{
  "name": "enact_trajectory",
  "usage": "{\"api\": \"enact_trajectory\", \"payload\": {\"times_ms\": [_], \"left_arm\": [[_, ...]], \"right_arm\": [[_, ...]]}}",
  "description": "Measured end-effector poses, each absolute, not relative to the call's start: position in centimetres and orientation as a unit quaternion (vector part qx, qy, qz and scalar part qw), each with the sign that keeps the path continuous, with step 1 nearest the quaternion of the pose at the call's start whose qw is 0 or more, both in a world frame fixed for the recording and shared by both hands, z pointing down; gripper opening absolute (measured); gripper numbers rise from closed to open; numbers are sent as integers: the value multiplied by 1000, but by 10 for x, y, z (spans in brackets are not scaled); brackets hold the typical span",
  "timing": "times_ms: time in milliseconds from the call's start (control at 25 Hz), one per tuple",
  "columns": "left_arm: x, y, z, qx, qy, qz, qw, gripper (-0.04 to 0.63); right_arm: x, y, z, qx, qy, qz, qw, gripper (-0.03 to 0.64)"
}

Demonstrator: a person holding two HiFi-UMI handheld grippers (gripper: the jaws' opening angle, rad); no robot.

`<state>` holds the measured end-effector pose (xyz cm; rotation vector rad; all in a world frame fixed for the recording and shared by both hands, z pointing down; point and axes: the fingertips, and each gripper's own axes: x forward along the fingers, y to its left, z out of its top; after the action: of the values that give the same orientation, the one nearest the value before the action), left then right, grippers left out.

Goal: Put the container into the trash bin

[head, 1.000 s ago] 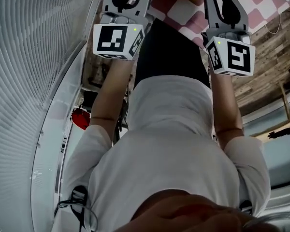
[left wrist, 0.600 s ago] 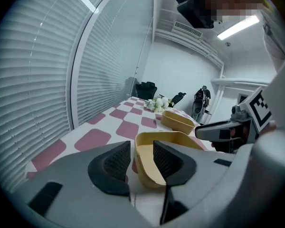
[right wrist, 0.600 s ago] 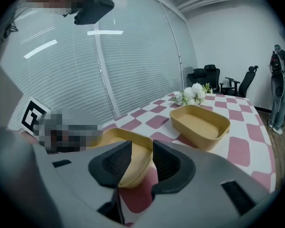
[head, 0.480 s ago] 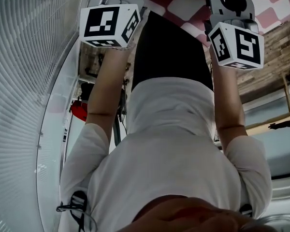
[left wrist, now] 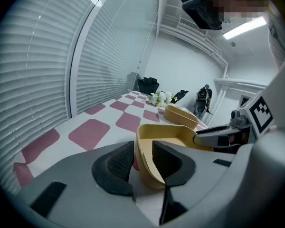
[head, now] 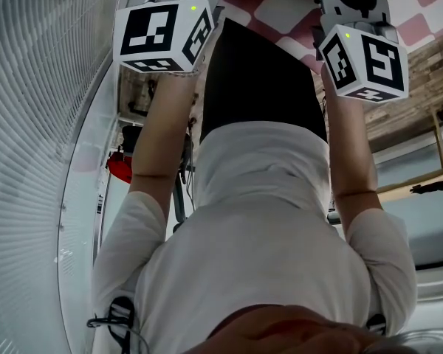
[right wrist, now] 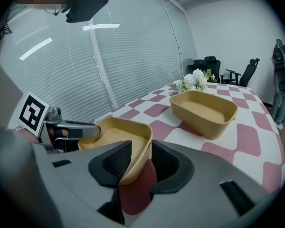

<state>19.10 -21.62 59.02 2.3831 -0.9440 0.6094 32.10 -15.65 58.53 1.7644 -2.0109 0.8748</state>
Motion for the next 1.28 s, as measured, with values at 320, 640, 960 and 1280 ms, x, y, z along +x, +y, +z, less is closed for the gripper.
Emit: {"api": "enact_trajectory", "payload": {"times_ms": [320,640,960,1280], "left_arm": [[186,-214,588,872,-349,233,252,91],[153,-205,575,868,-359,221,263,77],[155,-196,563,864,-368,210,271,69],[154,-191,528,866,-381,197,259,67]], "right_arm": [[315,-155,587,619,-702,310,169,100],[287,-152,567,627,-700,296,172,82],[294,-150,552,636,-698,283,169,71],[295,-147,516,642,-704,259,159,66]]}}
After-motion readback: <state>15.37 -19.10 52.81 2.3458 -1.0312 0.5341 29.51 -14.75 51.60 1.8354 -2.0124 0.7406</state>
